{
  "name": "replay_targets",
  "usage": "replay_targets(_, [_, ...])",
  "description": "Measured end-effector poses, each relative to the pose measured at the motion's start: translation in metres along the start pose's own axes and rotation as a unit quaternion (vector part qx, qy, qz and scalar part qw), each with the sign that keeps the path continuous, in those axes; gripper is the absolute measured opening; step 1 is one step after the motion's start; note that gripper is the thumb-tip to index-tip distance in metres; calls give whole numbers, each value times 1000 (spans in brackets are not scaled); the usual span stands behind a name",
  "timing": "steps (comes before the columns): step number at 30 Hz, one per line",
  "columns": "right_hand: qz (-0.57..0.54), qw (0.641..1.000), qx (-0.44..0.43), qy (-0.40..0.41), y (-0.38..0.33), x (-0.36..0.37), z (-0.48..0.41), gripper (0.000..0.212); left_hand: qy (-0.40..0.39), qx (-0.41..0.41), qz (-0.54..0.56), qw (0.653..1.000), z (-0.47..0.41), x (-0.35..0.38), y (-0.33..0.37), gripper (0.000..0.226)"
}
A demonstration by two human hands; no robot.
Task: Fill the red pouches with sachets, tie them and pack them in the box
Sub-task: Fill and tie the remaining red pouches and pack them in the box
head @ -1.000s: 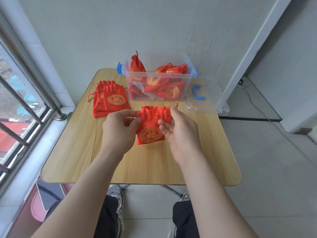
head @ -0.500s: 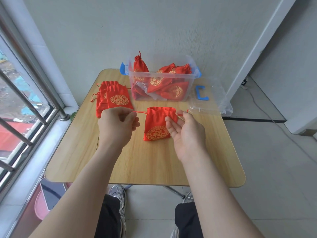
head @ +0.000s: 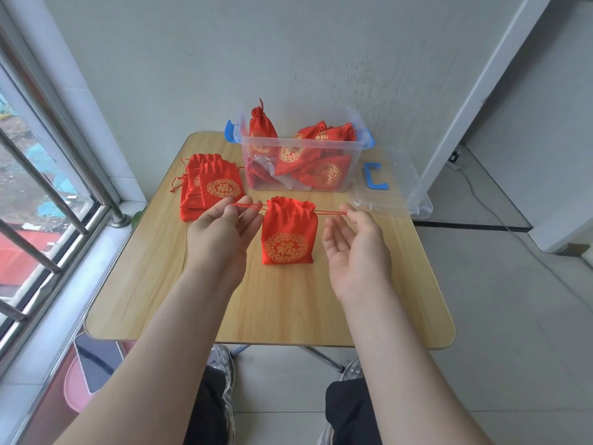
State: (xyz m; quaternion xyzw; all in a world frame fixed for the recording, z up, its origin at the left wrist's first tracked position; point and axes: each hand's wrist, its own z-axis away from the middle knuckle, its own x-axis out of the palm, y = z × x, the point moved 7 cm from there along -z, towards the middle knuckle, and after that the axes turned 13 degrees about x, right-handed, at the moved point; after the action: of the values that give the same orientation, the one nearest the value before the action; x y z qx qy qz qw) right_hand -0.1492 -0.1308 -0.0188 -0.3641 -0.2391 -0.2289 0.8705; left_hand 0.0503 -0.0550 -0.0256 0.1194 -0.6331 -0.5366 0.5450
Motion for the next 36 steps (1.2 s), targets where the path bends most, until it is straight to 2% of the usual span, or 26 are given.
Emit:
replay_targets(3, [-34,999,25,-5,3,-3,-1,14,30,-45,83,995,5,4,-7,25])
replay_targets(6, [-37,999,32,1,6,-5,-2,11,42,-58,122,990,4,7,-8,27])
replay_targets(9, [-42,998,35,13,7,-5,-1,12,68,-75,151,983,-1,5,-13,19])
replay_targets(12, [-40,998,54,14,9,-5,0,15,84,-96,131,983,-5,-1,-18,14])
replay_targets(20, [76,991,80,72,16,-19,-6,35,94,-137,46,985,-11,-13,-28,27])
replay_targets(23, [89,990,73,84,18,-21,-4,39,79,-130,27,988,-6,-14,-25,27])
replay_targets(26, [110,988,70,81,20,-21,-3,30,43,-106,1,993,-5,-13,-20,22])
replay_targets(31, [223,973,59,19,22,-13,-4,18,0,-88,-72,993,4,-12,-15,14])
replay_targets(36, [297,954,14,-23,15,-6,-2,14,-59,-98,-97,989,16,-4,-13,11])
